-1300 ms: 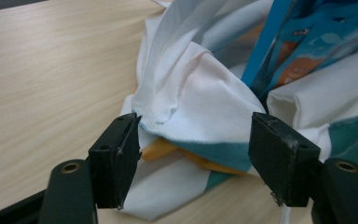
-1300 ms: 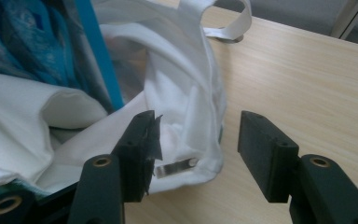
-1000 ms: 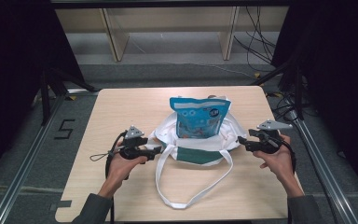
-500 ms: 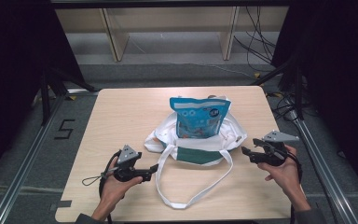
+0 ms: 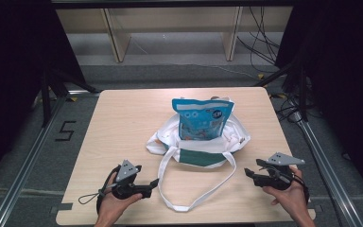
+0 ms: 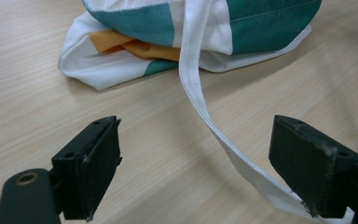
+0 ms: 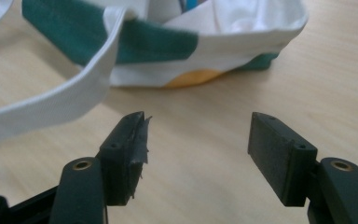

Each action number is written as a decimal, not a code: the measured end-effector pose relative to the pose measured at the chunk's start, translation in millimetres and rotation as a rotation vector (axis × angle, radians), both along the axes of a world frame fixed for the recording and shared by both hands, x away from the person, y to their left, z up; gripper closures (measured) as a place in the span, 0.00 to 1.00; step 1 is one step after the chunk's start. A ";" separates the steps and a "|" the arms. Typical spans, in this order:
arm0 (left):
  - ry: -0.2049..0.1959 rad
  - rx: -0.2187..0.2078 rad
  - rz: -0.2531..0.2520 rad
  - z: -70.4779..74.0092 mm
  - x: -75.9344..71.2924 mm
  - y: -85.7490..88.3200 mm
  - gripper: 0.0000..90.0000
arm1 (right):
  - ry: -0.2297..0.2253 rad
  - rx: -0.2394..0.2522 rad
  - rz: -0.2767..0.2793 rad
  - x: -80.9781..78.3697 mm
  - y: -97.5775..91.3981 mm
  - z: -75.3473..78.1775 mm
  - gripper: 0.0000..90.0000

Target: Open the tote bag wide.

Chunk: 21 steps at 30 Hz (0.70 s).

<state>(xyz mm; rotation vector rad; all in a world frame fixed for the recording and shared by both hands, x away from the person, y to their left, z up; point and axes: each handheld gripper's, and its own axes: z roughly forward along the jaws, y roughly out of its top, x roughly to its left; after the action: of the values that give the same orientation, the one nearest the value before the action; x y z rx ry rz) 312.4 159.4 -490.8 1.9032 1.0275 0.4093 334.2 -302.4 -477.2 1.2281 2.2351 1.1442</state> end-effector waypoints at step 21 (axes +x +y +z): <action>0.035 0.076 -0.009 -6.2 -13.3 -6.1 0.18 | 0.024 -0.079 0.039 -26.7 -8.3 -12.9 0.39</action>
<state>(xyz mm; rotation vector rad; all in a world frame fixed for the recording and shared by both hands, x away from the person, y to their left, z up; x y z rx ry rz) 299.1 153.2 -497.0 1.9881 1.0395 0.4162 307.6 -310.7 -490.0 1.1780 2.3083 1.0493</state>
